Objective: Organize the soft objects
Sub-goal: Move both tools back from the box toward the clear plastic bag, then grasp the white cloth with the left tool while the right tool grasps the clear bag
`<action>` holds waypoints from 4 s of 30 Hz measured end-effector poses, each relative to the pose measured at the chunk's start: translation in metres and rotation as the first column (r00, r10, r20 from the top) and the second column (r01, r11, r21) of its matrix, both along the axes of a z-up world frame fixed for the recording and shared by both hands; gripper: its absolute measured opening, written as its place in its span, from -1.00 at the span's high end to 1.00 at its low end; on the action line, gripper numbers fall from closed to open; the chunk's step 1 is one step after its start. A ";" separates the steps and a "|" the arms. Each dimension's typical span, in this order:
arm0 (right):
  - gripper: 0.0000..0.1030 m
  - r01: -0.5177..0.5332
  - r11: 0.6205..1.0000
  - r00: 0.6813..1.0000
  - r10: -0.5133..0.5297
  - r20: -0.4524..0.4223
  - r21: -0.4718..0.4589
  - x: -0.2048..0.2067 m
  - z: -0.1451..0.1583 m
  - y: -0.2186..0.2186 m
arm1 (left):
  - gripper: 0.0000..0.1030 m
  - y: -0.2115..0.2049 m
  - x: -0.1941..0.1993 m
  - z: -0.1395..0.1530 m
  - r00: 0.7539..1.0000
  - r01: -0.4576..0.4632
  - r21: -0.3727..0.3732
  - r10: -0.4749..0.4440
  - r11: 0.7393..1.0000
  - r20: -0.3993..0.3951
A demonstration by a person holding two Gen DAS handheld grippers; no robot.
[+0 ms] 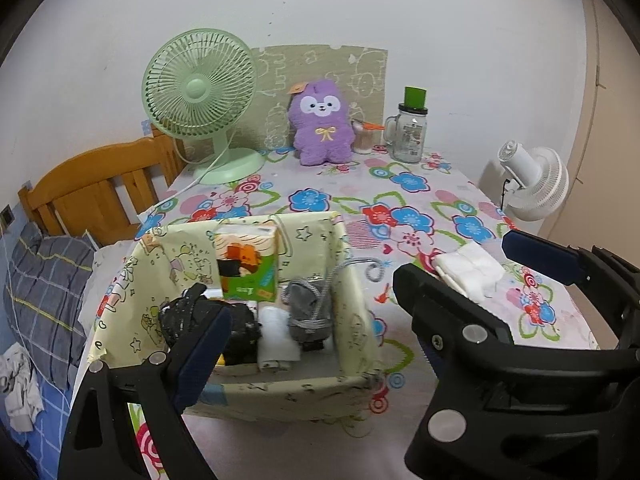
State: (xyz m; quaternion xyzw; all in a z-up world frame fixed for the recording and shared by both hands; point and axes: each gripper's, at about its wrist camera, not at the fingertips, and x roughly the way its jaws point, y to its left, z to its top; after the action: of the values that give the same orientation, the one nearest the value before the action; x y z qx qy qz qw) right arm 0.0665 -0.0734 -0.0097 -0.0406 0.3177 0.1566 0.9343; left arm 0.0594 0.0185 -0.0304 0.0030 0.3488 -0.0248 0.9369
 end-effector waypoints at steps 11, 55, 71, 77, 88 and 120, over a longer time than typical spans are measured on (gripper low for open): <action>-0.64 0.045 0.999 0.999 -0.045 0.026 -0.006 -0.014 0.006 -0.025 | -0.84 -0.024 -0.010 0.005 1.000 0.022 0.017 -0.022 1.000 0.014; -0.64 0.185 0.983 0.982 -0.185 0.029 0.006 -0.011 -0.010 -0.126 | -0.84 -0.114 0.008 -0.009 0.992 0.128 0.045 -0.128 0.991 -0.002; -0.63 0.247 0.969 0.968 -0.246 -0.045 0.025 0.020 -0.042 -0.171 | -0.84 -0.134 0.044 -0.037 0.985 0.150 0.025 -0.148 0.988 -0.091; -0.63 0.259 0.965 0.964 -0.256 -0.071 0.037 0.032 -0.052 -0.182 | -0.84 -0.143 0.056 -0.044 0.981 0.161 0.031 -0.157 0.986 -0.114; -0.63 0.265 0.964 0.962 -0.263 -0.077 0.015 0.057 -0.054 -0.194 | -0.83 -0.162 0.079 -0.047 0.979 0.171 0.036 -0.166 0.985 -0.122; -0.92 0.315 0.945 0.935 -0.324 -0.145 -0.084 0.141 -0.099 -0.211 | -0.90 -0.179 0.140 -0.088 0.969 0.146 0.003 -0.142 0.989 -0.203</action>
State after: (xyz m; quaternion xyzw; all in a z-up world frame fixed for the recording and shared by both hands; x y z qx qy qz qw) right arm 0.2072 -0.2840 -0.1085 -0.0038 0.3969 -0.0041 0.9178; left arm 0.1998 -0.1602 -0.1187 0.0342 0.4413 -0.0897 0.8922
